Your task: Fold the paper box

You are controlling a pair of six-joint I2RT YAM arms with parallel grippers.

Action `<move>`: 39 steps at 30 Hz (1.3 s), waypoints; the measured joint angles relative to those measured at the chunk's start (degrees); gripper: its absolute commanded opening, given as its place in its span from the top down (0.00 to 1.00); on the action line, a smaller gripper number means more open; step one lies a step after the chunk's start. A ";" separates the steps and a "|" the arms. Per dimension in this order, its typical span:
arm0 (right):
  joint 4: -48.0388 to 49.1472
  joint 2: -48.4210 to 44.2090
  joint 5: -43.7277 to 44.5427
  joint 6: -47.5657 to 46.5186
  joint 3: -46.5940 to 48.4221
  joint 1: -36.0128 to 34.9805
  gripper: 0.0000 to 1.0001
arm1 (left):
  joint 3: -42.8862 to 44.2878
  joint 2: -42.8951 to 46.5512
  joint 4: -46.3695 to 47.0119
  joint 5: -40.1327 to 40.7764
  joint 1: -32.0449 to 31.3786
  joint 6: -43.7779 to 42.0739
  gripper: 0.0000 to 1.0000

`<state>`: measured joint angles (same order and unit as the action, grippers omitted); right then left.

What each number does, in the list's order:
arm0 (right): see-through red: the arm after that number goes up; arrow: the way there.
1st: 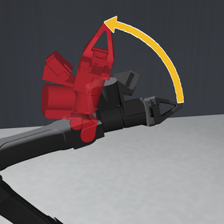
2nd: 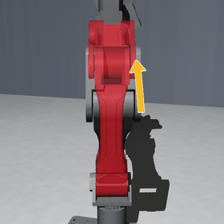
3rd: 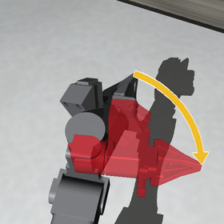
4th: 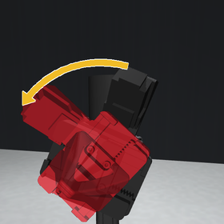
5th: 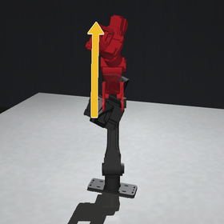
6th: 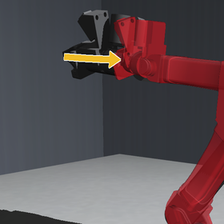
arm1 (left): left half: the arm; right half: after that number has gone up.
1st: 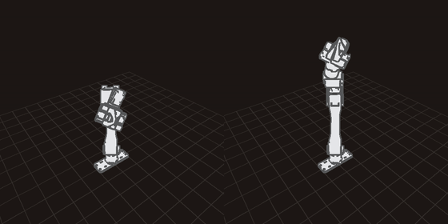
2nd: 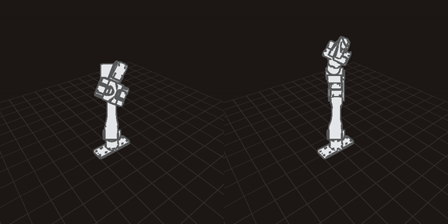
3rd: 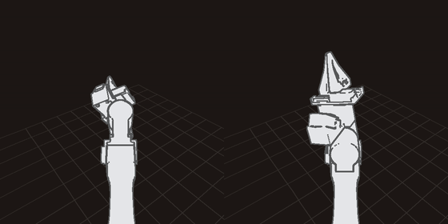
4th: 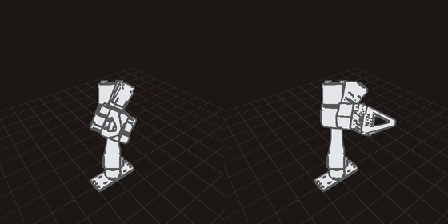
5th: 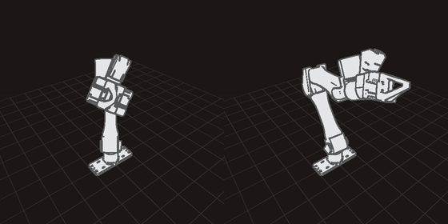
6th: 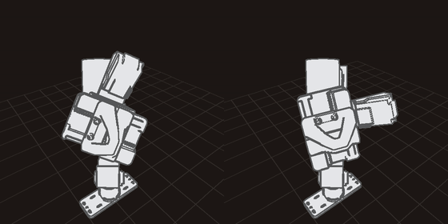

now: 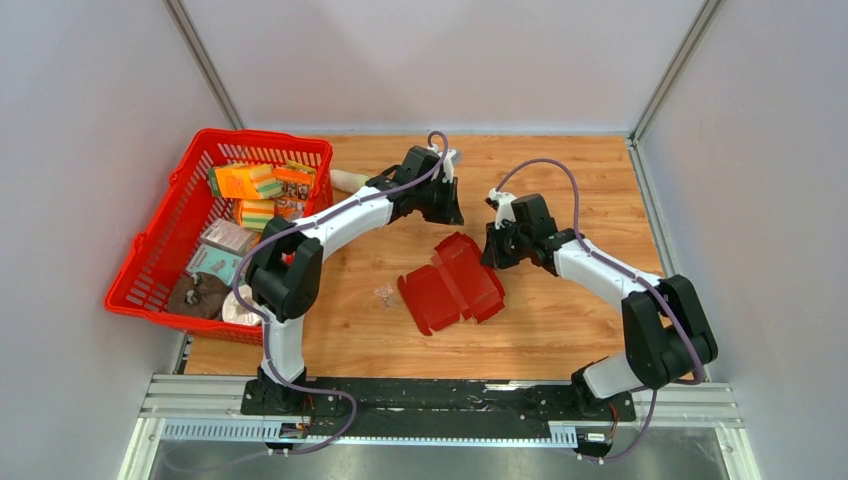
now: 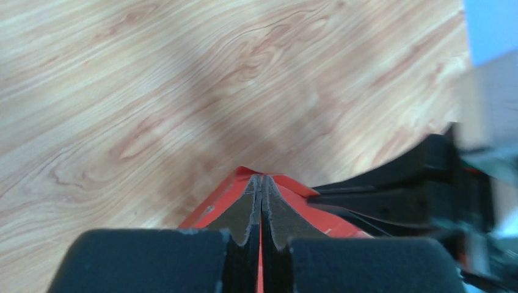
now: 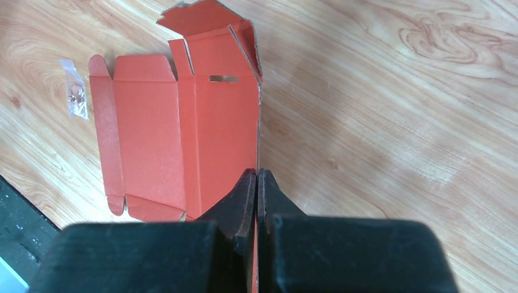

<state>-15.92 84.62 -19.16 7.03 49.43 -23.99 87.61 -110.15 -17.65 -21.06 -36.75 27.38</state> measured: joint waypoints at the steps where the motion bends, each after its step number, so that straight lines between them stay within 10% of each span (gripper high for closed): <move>1: 0.07 -0.52 0.00 0.09 -0.24 0.00 1.00 | 0.48 -0.74 -0.92 1.18 -0.22 0.00 1.00; 20: 0.90 -4.07 -0.07 0.90 -0.66 -0.46 1.00 | 2.43 -1.75 -4.00 6.19 -3.82 -0.31 0.99; 26: 1.20 -4.50 -0.02 0.92 -0.66 -1.46 1.00 | 2.45 -1.75 -3.91 5.75 -3.78 -1.05 0.69; 39: 1.25 -4.50 -0.13 0.90 -0.66 -2.25 1.00 | 4.63 -2.03 -4.11 4.83 -3.72 -1.46 0.77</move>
<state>-14.68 80.12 -19.29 7.92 48.77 -26.24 92.25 -112.18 -21.76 -16.23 -40.47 25.91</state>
